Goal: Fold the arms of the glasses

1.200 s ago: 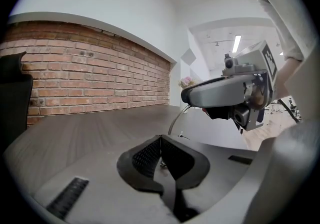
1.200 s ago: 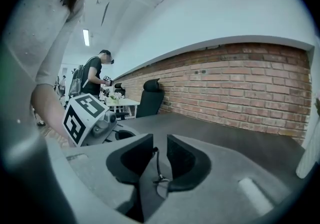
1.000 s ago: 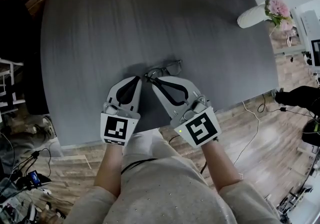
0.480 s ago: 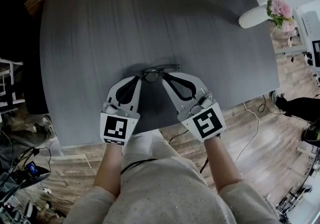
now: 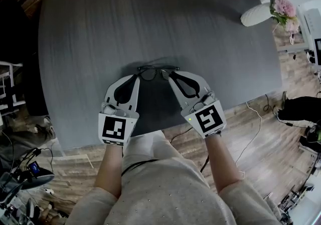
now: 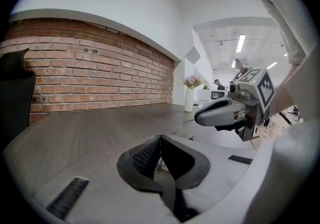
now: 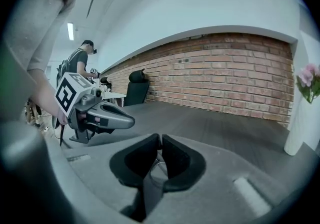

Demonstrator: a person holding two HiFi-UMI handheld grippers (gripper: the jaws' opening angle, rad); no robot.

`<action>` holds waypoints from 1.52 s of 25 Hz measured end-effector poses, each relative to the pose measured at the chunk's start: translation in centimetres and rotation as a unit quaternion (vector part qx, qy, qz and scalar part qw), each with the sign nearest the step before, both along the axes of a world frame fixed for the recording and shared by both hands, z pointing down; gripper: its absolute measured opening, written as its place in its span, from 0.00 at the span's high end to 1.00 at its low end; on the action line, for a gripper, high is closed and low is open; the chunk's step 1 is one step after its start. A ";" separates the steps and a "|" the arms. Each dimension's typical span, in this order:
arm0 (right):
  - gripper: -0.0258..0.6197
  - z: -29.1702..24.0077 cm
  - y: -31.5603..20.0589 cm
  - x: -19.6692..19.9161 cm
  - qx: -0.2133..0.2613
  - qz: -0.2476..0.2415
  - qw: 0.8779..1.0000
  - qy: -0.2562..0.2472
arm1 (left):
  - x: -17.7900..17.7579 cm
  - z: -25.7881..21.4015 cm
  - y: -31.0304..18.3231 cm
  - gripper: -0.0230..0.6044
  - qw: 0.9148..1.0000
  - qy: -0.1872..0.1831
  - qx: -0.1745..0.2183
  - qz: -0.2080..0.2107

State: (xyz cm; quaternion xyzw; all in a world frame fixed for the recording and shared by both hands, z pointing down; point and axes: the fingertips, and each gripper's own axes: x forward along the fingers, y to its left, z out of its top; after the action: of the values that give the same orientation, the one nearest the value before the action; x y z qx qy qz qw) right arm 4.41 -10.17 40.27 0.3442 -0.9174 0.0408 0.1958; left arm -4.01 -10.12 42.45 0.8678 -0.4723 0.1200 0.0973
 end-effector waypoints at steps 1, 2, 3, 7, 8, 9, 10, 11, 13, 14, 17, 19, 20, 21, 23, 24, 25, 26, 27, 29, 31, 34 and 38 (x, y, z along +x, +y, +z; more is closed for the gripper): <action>0.91 0.3 -0.1 0.1 -0.001 0.001 1.000 0.003 | -0.1 0.0 -0.2 0.96 1.000 0.000 0.001 -0.001; 0.91 0.7 -0.2 0.1 -0.003 0.002 1.000 0.006 | -0.3 0.1 -0.3 0.97 1.000 0.000 0.001 -0.002; 0.91 1.0 -0.2 0.0 -0.005 0.003 1.000 0.009 | -0.5 0.2 -0.4 0.97 1.000 0.000 0.001 -0.003; 0.91 2.2 -0.3 0.2 -0.003 0.002 1.000 0.016 | -1.1 0.7 -0.8 0.97 1.000 -0.001 -0.004 -0.007; 0.91 2.4 -0.3 0.3 -0.004 0.002 1.000 0.018 | -1.1 0.8 -0.9 0.97 1.000 -0.002 -0.006 -0.008; 0.91 2.6 -0.3 0.3 -0.007 0.003 1.000 0.021 | -1.2 0.9 -1.0 0.97 1.000 -0.004 -0.007 -0.009; 0.91 2.8 -0.2 0.3 -0.008 0.003 1.000 0.022 | -1.4 1.1 -1.1 0.97 1.000 -0.007 -0.009 -0.010; 0.91 3.0 -0.2 0.2 -0.006 0.001 1.000 0.022 | -1.5 1.4 -1.1 0.97 1.000 -0.012 -0.012 -0.010; 0.91 3.4 -0.1 0.2 -0.004 -0.001 1.000 0.024 | -1.8 1.9 -1.3 0.97 0.999 -0.031 -0.019 -0.009; 0.91 3.6 -0.1 0.3 -0.005 -0.001 1.000 0.026 | -1.9 2.2 -1.5 0.97 0.999 -0.043 -0.023 -0.007; 0.91 3.9 -0.5 0.6 -0.010 0.000 0.999 0.031 | -1.6 2.9 -2.6 0.97 0.997 -0.073 -0.030 0.005; 0.91 4.2 -0.8 0.7 -0.011 0.000 0.999 0.031 | -1.3 3.2 -3.4 0.97 0.996 -0.088 -0.032 0.014; 0.91 4.3 -0.9 0.7 -0.013 0.001 0.999 0.032 | -1.1 3.3 -3.7 0.97 0.995 -0.097 -0.032 0.020; 0.91 4.5 -0.9 0.7 -0.014 0.002 0.999 0.033 | -1.0 3.5 -3.9 0.97 0.993 -0.107 -0.033 0.025; 0.91 4.7 -1.1 0.9 -0.017 0.003 0.999 0.035 | -0.8 4.2 -4.3 0.97 0.990 -0.134 -0.041 0.029; 0.91 4.9 -1.2 1.0 -0.018 0.003 0.999 0.037 | -0.9 4.6 -4.4 0.97 0.988 -0.147 -0.047 0.029; 0.91 5.0 -1.2 1.1 -0.018 0.004 0.999 0.039 | -0.8 4.9 -4.5 0.97 0.986 -0.157 -0.050 0.030; 0.91 5.1 -1.3 1.1 -0.019 0.004 0.999 0.040 | -0.7 5.1 -4.6 0.97 0.985 -0.164 -0.052 0.033; 0.91 5.3 -1.3 1.2 -0.020 0.004 0.999 0.042 | -0.5 5.3 -4.6 0.97 0.983 -0.169 -0.052 0.038; 0.91 5.5 -1.2 1.2 -0.022 0.004 0.999 0.045 | -0.2 5.5 -4.4 0.97 0.982 -0.177 -0.052 0.047; 0.91 5.9 -1.2 1.3 -0.025 0.005 0.999 0.046 | 0.1 5.7 -4.3 0.97 0.981 -0.182 -0.051 0.050; 0.91 6.4 -1.3 1.5 -0.030 0.007 0.998 0.049 | 0.3 5.9 -4.4 0.97 0.981 -0.178 -0.056 0.054; 0.91 6.8 -1.3 1.6 -0.036 0.011 0.998 0.054 | 0.3 6.1 -4.4 0.97 0.981 -0.178 -0.061 0.057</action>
State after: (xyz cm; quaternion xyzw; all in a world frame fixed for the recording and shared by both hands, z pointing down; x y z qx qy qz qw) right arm 6.01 -11.52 47.10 0.3482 -0.8997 0.0576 0.2568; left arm -3.70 -14.48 48.53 0.8508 -0.4233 0.3061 0.0573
